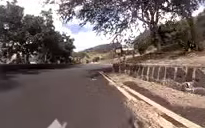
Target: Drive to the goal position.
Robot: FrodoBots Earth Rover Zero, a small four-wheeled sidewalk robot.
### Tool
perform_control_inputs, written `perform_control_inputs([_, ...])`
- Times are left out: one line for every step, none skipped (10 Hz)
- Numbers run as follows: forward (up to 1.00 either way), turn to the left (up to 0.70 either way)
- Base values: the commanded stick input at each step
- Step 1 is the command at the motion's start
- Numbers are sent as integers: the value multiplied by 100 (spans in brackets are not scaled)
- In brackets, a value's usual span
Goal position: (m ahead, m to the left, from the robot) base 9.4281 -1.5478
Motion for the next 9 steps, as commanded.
perform_control_inputs([85,0])
perform_control_inputs([85,0])
perform_control_inputs([85,0])
perform_control_inputs([85,0])
perform_control_inputs([85,0])
perform_control_inputs([85,0])
perform_control_inputs([85,0])
perform_control_inputs([85,0])
perform_control_inputs([85,0])
